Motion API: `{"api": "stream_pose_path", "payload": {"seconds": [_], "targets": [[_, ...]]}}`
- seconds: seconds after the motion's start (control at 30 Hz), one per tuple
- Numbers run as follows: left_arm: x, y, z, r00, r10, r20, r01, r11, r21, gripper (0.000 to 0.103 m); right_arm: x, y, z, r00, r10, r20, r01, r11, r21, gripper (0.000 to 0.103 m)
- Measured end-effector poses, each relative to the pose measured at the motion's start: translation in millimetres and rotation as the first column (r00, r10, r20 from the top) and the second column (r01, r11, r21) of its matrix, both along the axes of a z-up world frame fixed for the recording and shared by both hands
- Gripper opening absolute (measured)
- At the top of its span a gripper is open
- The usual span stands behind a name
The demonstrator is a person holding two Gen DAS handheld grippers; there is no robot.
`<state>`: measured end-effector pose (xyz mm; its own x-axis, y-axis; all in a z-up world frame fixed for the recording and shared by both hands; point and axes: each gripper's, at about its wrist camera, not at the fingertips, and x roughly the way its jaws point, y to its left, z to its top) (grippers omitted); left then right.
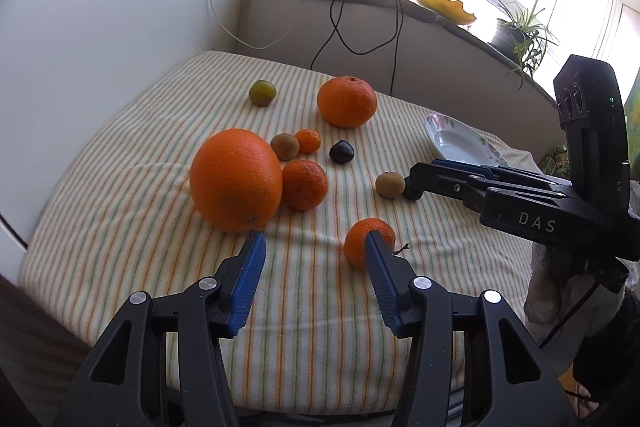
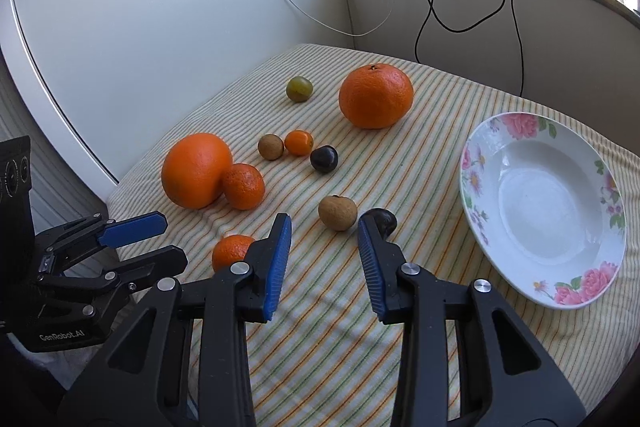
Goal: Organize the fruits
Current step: 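Move both tools toward the fruit cluster on the cloth, then close the right tool around the large orange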
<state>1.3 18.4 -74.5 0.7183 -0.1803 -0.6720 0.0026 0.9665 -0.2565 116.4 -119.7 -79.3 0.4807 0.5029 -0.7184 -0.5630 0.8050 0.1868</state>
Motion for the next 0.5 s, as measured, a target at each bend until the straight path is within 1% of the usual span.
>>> {"api": "stream_pose_path", "payload": {"seconds": [0.27,0.4,0.5], "targets": [[-2.5,26.7,-1.7,0.997,0.074,0.010,-0.074,0.997,-0.011,0.050,7.7,35.9,13.1,0.995,0.098,-0.006,-0.098,0.995,0.013,0.036],[-0.2,35.4,-2.6,0.995,0.094,0.013,-0.094,0.995,-0.020,0.050,12.4,53.9,14.7,0.989,0.145,-0.032,-0.144,0.989,0.032,0.036],[2.7,39.6,-3.6,0.994,0.104,0.015,-0.104,0.994,-0.029,0.051,14.7,68.3,15.0,0.984,0.176,-0.040,-0.175,0.984,0.030,0.036]]}}
